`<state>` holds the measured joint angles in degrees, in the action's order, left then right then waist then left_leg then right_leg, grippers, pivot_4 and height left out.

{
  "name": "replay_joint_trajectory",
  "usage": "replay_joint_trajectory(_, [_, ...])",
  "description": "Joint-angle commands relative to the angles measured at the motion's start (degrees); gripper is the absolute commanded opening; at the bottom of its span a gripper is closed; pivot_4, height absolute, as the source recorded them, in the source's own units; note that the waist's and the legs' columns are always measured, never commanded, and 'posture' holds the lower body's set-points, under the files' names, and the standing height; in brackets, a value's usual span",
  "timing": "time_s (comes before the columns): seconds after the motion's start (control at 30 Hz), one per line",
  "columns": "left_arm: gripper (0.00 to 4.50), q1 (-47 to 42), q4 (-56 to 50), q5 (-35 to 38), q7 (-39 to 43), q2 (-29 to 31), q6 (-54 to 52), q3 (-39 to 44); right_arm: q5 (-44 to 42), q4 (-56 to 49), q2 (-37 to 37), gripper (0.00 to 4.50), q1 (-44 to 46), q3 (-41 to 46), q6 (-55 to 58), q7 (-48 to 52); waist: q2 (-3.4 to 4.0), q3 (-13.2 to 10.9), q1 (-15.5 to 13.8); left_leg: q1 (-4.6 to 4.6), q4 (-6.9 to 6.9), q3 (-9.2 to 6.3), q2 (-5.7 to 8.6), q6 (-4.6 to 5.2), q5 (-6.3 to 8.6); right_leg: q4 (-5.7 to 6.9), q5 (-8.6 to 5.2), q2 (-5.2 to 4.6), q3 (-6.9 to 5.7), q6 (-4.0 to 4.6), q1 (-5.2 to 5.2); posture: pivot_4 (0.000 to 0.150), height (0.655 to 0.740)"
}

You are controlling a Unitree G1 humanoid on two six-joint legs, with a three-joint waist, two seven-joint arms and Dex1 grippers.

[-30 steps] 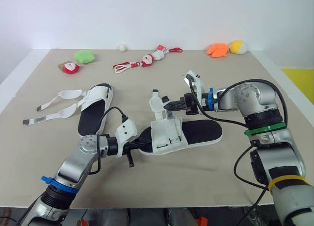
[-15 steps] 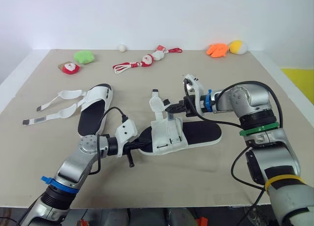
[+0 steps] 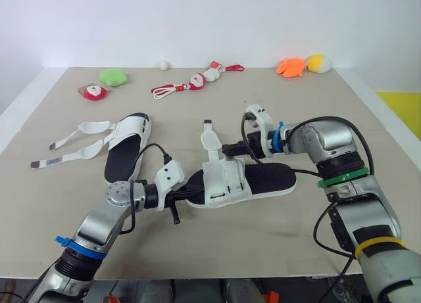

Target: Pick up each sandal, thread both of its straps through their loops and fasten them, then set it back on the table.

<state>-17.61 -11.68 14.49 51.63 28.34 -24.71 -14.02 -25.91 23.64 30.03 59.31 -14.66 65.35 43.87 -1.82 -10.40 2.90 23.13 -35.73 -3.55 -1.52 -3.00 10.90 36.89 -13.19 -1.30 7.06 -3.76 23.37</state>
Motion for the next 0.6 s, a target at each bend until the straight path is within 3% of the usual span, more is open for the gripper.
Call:
replay_joint_trajectory(0.03, [0.00, 1.0, 2.2, -1.5, -0.3, 0.3, -1.2, -1.8, 2.8, 0.4, -0.3, 4.15, -0.5, -0.3, -1.8, 0.2, 0.00, 0.0, 0.0, 0.00, 0.00, 0.00, 0.00, 0.00, 0.00, 0.00, 0.00, 0.00, 0.00, 0.00, 0.00, 0.150, 0.7400])
replay_joint_trajectory(0.07, [0.00, 0.9, 2.3, -1.5, -0.2, 0.3, -1.2, -1.8, 3.4, 0.9, -0.5, 4.46, -0.1, -0.1, -2.5, 0.4, 0.00, 0.0, 0.0, 0.00, 0.00, 0.00, 0.00, 0.00, 0.00, 0.00, 0.00, 0.00, 0.00, 0.00, 0.00, 0.150, 0.7400])
replay_joint_trajectory(0.2, [0.00, 0.7, 2.6, -1.5, -0.2, 0.2, -1.1, -1.8, 2.6, 5.8, -3.2, 4.46, 3.9, 5.4, -3.4, -0.5, 0.03, 0.0, 0.2, 0.00, 0.01, 0.00, 0.00, 0.00, 0.00, 0.00, 0.00, 0.00, 0.01, 0.00, 0.01, 0.150, 0.7400])
replay_joint_trajectory(0.37, [0.00, 0.6, 2.7, -1.5, -0.2, 0.1, -1.1, -1.7, -2.5, 14.5, -8.0, 4.46, 9.9, 16.7, 3.4, -3.8, 0.07, 0.0, 0.3, 0.08, 0.00, 0.00, 0.00, 0.00, 0.00, 0.00, 0.02, 0.00, 0.01, -0.01, 0.04, 0.150, 0.7400])
replay_joint_trajectory(0.6, [0.00, 0.4, 2.7, -1.7, -0.2, 0.0, -1.2, -1.8, -0.1, 27.0, -13.8, 4.46, 13.9, 20.6, -0.7, -7.8, 0.07, 0.0, 0.3, 0.08, 0.08, -0.02, 0.01, 0.00, 0.00, -0.01, -0.01, 0.01, 0.00, 0.00, 0.06, 0.150, 0.7400])
